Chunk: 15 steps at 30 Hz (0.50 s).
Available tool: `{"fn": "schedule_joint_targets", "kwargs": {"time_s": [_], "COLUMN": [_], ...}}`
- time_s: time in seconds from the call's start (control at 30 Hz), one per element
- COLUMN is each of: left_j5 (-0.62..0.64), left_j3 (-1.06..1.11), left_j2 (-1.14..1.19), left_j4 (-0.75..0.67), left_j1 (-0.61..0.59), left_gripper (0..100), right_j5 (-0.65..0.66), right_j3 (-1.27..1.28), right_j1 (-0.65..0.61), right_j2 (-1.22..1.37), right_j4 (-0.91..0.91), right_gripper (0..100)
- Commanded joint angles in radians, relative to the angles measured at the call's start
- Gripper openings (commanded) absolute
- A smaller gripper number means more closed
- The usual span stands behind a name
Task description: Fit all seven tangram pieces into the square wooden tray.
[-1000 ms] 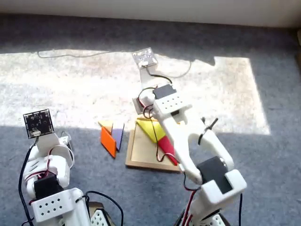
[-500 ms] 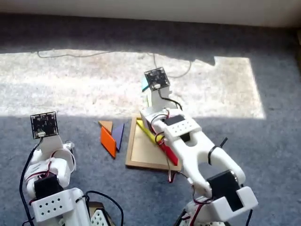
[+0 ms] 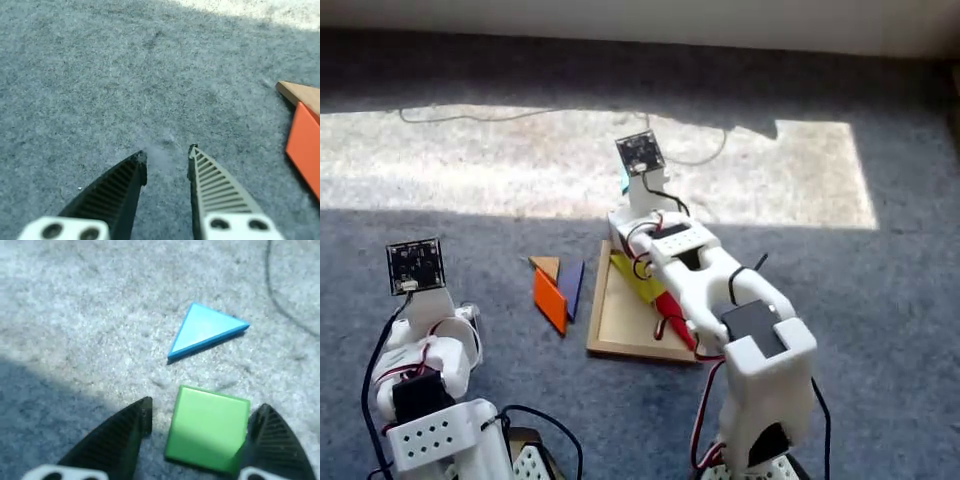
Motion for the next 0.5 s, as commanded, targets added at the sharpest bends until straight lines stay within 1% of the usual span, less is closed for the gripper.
{"fn": "schedule_joint_targets", "kwargs": {"time_s": [0.0,0.07,0.13,0.2,0.33,0.47], "left_j5": [-0.008,-0.009,-0.009,-0.009,-0.009,-0.009], "left_j3": [-0.022,-0.022,-0.022,-0.022,-0.021,-0.021], "left_j2": [-0.008,-0.008,-0.008,-0.008,-0.008,-0.008], "left_j4": [0.003,0.003,0.003,0.003,0.003,0.003], "left_j1": [-0.015,-0.015,-0.015,-0.015,-0.015,-0.015], "left_gripper": [14,14,14,14,14,14], "right_j5": [0.011,0.011,0.011,0.011,0.011,0.011], "right_j3": [-0.067,-0.062,-0.061,-0.068,-0.071,-0.071], "right_j1": [0.041,0.041,0.041,0.042,0.044,0.042], "right_j2": [-0.005,-0.004,-0.004,-0.004,-0.010,-0.082], "right_j4": [-0.027,-0.025,-0.013,0.050,0.216,0.294], "right_gripper": [30.4,25.5,17.6,11.5,9.1,9.1]}}
